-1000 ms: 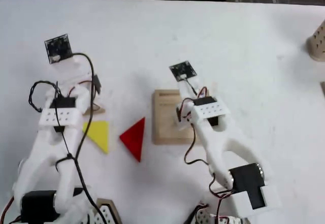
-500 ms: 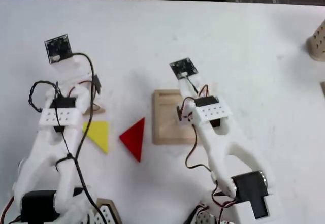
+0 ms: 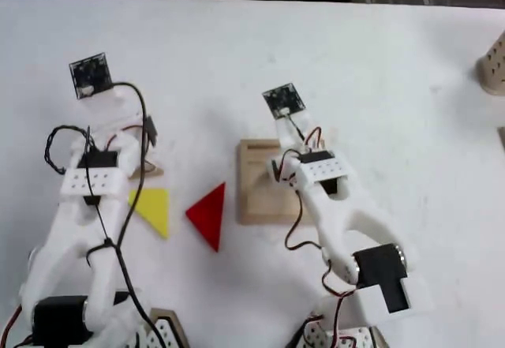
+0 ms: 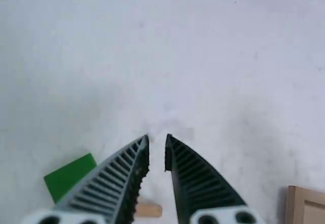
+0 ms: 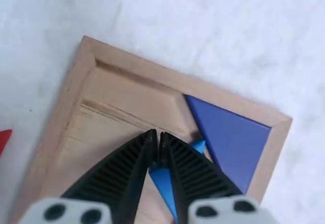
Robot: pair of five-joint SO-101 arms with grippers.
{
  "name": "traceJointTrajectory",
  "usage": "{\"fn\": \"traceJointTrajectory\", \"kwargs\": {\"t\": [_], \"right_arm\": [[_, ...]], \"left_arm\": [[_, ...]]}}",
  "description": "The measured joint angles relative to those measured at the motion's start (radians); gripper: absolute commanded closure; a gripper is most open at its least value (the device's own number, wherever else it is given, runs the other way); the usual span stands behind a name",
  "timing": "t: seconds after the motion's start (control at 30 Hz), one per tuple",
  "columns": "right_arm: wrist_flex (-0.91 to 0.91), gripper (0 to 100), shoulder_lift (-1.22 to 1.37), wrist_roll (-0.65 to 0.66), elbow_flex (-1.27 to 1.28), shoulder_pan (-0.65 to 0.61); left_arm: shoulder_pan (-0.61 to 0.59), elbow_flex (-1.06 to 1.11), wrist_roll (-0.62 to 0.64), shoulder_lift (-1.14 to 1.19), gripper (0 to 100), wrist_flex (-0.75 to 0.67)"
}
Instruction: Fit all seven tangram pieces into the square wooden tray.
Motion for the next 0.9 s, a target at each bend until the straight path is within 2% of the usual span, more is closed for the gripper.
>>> {"fn": "traceJointTrajectory", "kwargs": {"t": [0.33, 0.63, 0.9], "right_arm": [[0.003, 98.1, 0.000, 0.000, -0.009, 0.044], [0.075, 98.1, -0.003, 0.000, -0.009, 0.043], [0.101, 98.1, -0.115, 0.000, -0.009, 0.068]], "left_arm": [[0.000, 0.000, 0.000, 0.000, 93, 0.000], [0.000, 0.000, 0.000, 0.000, 93, 0.000], [0.000, 0.000, 0.000, 0.000, 93, 0.000]]}}
